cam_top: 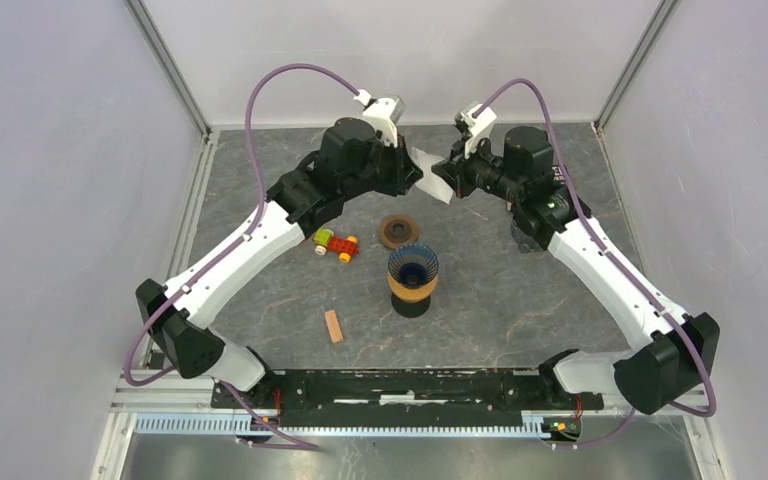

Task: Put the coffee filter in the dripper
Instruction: Pick up the coffee filter from the coffee filter holder.

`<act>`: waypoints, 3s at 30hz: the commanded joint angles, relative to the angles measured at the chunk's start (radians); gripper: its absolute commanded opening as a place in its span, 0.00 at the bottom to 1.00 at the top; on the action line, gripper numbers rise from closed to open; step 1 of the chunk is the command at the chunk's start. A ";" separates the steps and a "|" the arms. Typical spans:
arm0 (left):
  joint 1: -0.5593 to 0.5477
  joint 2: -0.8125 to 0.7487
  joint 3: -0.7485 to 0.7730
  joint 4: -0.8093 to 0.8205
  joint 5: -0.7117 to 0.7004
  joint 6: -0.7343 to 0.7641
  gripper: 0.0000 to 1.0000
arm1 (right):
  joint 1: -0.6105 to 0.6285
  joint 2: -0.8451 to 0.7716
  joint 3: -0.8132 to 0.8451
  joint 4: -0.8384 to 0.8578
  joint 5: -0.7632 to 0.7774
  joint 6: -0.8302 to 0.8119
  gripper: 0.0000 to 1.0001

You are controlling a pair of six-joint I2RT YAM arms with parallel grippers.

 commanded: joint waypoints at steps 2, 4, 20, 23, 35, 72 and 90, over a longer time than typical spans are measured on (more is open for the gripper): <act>0.002 -0.059 -0.030 0.089 0.044 0.203 0.28 | -0.004 -0.050 -0.013 0.020 -0.010 -0.048 0.00; 0.002 -0.055 -0.019 0.094 0.009 0.230 0.40 | -0.005 -0.053 -0.032 0.028 -0.025 -0.047 0.00; -0.067 0.017 0.081 0.067 -0.128 0.425 0.72 | 0.000 -0.052 -0.058 0.023 -0.035 -0.053 0.00; -0.070 0.031 0.086 0.067 -0.126 0.429 0.70 | 0.002 -0.057 -0.063 0.018 -0.024 -0.058 0.00; -0.074 0.040 0.068 0.078 -0.172 0.397 0.69 | 0.002 -0.075 -0.075 0.017 0.001 -0.051 0.00; -0.058 0.073 0.139 0.024 -0.141 0.169 0.65 | 0.029 -0.076 -0.092 0.002 0.131 -0.069 0.00; -0.056 0.124 0.147 -0.003 -0.148 0.030 0.64 | 0.029 -0.071 -0.105 0.024 0.182 -0.024 0.00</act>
